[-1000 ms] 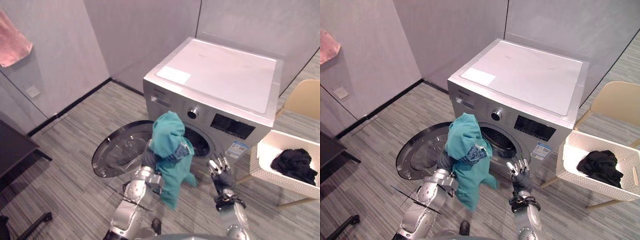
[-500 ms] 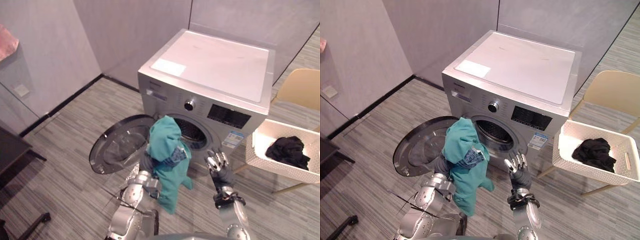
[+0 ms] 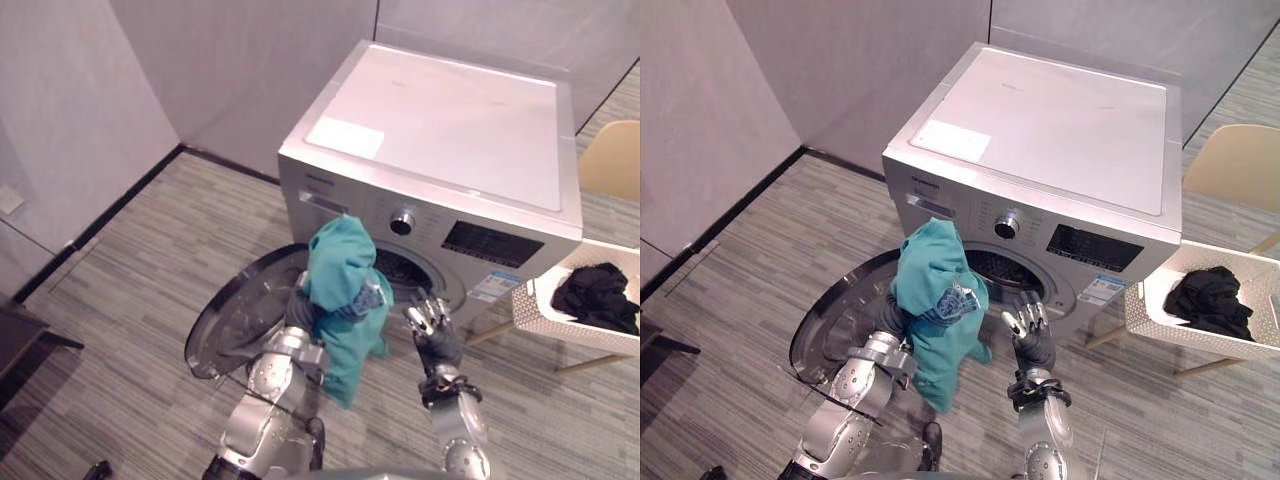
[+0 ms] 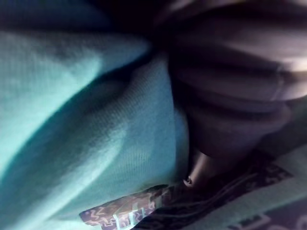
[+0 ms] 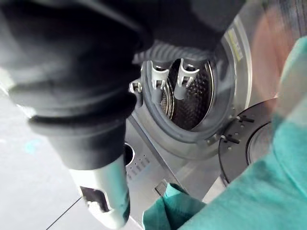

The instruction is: Pick up the laundry basket with both hands and put the clothes into the washing machine.

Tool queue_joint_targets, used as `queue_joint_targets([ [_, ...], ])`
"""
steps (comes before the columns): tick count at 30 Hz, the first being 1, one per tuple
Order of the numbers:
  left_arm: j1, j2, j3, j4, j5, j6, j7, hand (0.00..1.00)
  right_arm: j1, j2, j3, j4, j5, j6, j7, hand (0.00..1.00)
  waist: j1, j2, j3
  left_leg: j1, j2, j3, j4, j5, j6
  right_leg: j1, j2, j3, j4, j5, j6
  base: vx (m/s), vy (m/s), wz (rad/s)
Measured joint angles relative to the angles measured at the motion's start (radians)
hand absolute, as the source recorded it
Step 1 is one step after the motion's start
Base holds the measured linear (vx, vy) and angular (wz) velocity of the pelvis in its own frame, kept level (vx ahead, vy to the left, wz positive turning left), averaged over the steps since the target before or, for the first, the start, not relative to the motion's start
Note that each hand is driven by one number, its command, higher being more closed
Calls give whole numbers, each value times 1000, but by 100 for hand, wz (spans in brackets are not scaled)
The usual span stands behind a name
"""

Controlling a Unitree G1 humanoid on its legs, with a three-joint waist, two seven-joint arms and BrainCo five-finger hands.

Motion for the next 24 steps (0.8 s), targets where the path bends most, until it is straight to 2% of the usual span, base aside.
queue_joint_targets([
  [3, 0, 0, -1, 24, -1, 0, 8, 100, 0, -5, -1, 19, -16, 0, -10, 0, -3, 11, -15, 12, -6, 4, -45, 18, 10, -25, -1, 1, 31, 19, 2, 27, 63, -12],
  [6, -4, -1, -29, 25, -2, 1, 9, 100, 18, -13, -8, 28, -17, 0, -12, 0, -7, 32, -10, 72, -6, 3, -125, 43, 15, -143, 4, -8, 295, 18, 2, 22, 52, -3],
  [7, -5, 1, -42, 27, -3, 1, 9, 100, 35, -14, -9, 27, -16, 1, -12, 0, -32, 38, 1, 128, -15, -12, -147, 54, 31, -200, -11, -7, 487, 24, -8, 55, 51, 35],
  [9, -9, 0, -44, 32, -3, 1, 8, 100, 46, -7, -2, 25, -16, 1, -12, 0, -56, 46, 5, 172, -17, -28, -150, 51, 32, -241, -23, -21, 618, 2, -9, 68, 51, 40],
  [10, -10, 0, -40, 32, -4, 1, 9, 100, 46, -6, 2, 21, -16, 1, -12, 0, -56, 48, 6, 181, -14, -28, -151, 51, 30, -249, -32, -37, 624, -6, -12, 62, 37, 14],
  [12, -39, 1, -23, 38, -4, 0, 13, 100, 45, -3, 10, -21, -16, 5, -10, 0, -48, 52, 14, 186, 2, -29, -134, 38, 11, -268, -51, -66, 503, -27, -12, 34, -36, -3],
  [14, -50, 1, -3, 43, -4, -1, 26, 100, 45, -3, 7, -42, -16, 5, -10, 0, -35, 50, 14, 173, 18, -26, -107, 14, -13, -248, -45, -39, 353, -17, -12, -11, -117, -5],
  [16, -49, 1, 10, 53, -4, -4, 32, 100, 50, -3, 2, -45, -16, 6, -10, 0, -31, 20, 10, 169, 19, -33, -86, -12, -31, -214, -53, -27, 268, 1, 14, 2, -226, 8],
  [18, -30, -1, 14, 61, -5, -3, 32, 100, 59, -4, -1, -49, -17, 8, -9, 0, -27, -20, -3, 159, 29, -44, -51, -35, -68, -133, -53, -78, 159, -1, 41, 50, -345, 9],
  [19, -30, -13, 12, 71, -5, -3, 31, 100, 55, -10, -8, -47, -16, 10, -9, 0, -27, -12, -5, 151, 48, -52, -36, -43, -81, -121, -36, -95, 139, 2, 51, 42, -349, 20],
  [20, -30, -31, 9, 84, -10, -1, 30, 100, 59, -17, -20, -52, -16, 10, -9, 0, -30, 12, -12, 137, 83, -75, -37, -38, -100, -102, 1, -126, 107, 12, 31, 97, -389, 27],
  [22, -31, -61, -8, 96, -18, 1, 25, 100, 71, -38, -69, -51, -16, 9, -10, 0, -32, 34, -25, 140, 123, -115, -75, -12, -136, -89, 45, -168, 67, 27, 7, 126, -290, 32],
  [24, -32, -84, -8, 100, -18, 2, 25, 100, 73, -51, -96, -44, -15, 8, -11, 0, -33, 41, -30, 158, 145, -130, -121, 8, -167, -86, 70, -183, 62, 29, 3, 117, -224, 16],
])
